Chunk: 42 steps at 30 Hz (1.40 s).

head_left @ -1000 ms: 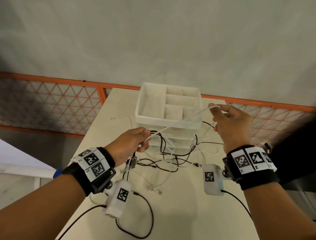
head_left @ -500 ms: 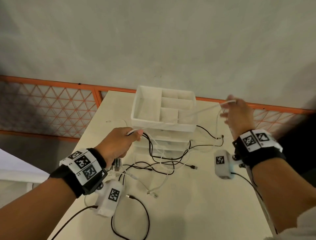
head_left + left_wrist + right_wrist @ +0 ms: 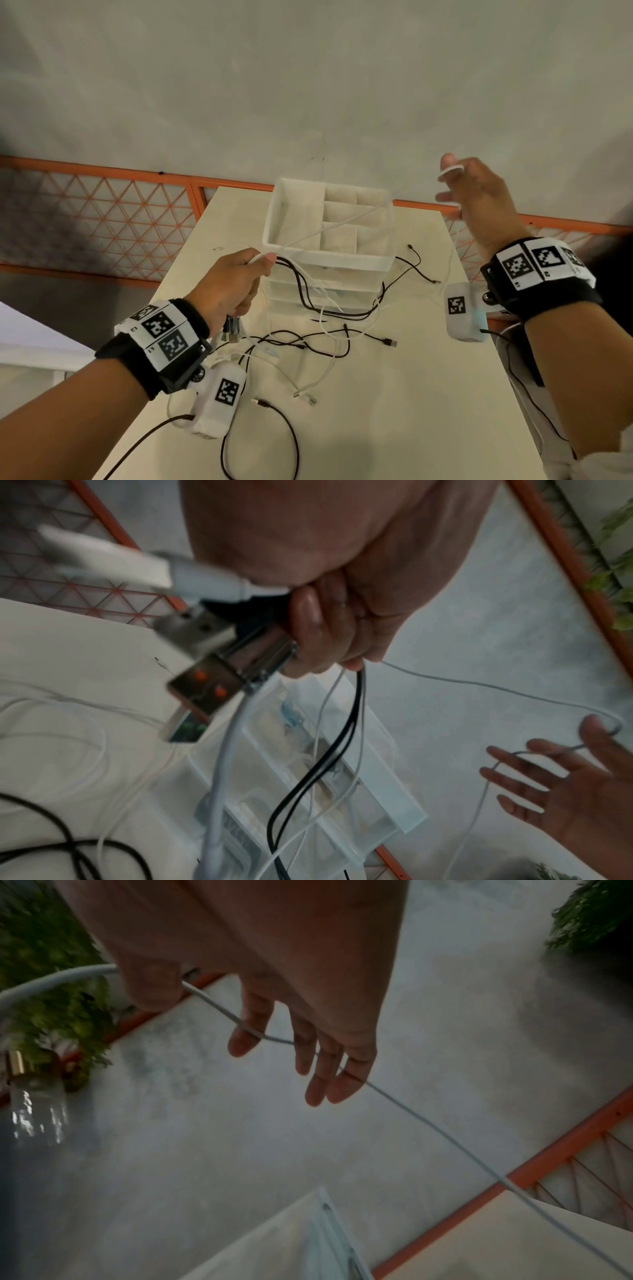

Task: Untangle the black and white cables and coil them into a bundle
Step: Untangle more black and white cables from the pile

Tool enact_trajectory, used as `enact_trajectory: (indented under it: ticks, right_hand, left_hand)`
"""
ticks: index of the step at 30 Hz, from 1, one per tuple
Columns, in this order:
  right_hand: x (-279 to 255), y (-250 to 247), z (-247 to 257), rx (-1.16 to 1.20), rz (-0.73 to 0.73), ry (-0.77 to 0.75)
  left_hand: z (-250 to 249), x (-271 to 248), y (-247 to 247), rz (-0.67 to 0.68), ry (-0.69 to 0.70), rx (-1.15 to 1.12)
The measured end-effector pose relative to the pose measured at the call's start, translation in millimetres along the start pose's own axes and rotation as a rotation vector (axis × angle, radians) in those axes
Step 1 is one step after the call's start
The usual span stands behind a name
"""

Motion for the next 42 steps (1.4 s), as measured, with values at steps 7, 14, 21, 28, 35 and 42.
enact_trajectory:
  ticks: [7,14,21,28,35,42]
  right_hand:
    - [38.6,-25.3,-20.7,-0.344,-0.139,0.066]
    - [27.4,-27.3,31.1,-0.136,-0.103,-0.352]
    - [-5.8,9.2,-155.5,-0.626,0.195,0.306]
    - [-57.5,54.6,-111.7,-0.326,0.400,0.234]
    - [-101.3,137.4,-108.0,-0.477,0.578,0.161]
    - [-83.9,51.3,-246.4,-0.715,0.318,0.611]
  left_hand:
    - [3.6,-1.2,13.7,0.135,-0.044,0.131]
    - [-4.8,5.7,17.5,0.091,0.009,0.095]
    - [-10.9,-0.4,24.2,0.155,0.038,0.077]
    - [-40.1,-1.0,54.0,0.182,0.147,0.200]
    - [-115.6,-31.9,107.2,0.393,0.523,0.318]
    - [-54.4,-4.7,3.3,0.185,0.260,0.231]
Point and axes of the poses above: each hand's wrist, its own x-axis towards the middle knuckle, its own y-axis out of the palm, z = x × y, the point moved 10 cm from there along x, towards the middle knuckle, and after that the axes turned 9 degrees about y, right-handed, at the moved point
